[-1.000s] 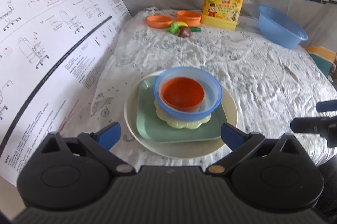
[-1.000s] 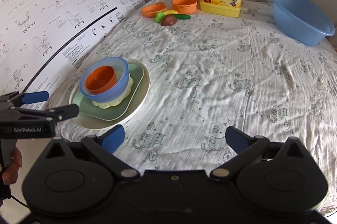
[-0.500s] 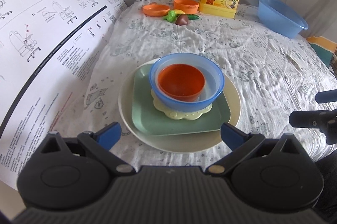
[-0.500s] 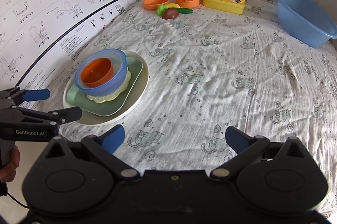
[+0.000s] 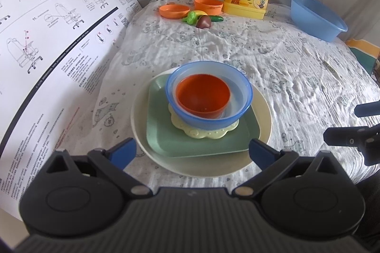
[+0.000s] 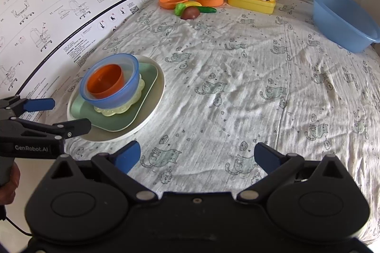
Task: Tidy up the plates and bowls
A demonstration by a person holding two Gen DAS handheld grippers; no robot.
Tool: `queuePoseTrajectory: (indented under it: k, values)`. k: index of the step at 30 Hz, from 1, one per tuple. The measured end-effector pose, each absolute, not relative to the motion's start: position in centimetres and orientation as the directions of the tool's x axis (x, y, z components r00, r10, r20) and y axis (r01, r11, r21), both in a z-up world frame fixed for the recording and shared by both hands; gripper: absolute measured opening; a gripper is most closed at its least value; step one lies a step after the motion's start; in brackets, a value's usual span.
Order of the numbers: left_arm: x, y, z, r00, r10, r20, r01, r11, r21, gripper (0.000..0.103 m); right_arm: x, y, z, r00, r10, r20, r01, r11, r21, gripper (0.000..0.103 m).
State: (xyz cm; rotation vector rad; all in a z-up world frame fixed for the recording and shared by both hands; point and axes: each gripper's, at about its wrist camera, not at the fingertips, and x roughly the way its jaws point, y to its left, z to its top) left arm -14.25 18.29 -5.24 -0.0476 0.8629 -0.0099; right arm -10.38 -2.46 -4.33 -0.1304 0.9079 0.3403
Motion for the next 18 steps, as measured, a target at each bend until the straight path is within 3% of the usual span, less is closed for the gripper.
queuePoseTrajectory:
  k: [18]
  values:
    - [-14.23,18.03,-5.22,0.651,-0.027,-0.758,0.007,1.000,-0.029,0.103,-10.39,-2.66,-4.33,0.571,0.231,-0.788,-0.335,0.942,0.033,0.103]
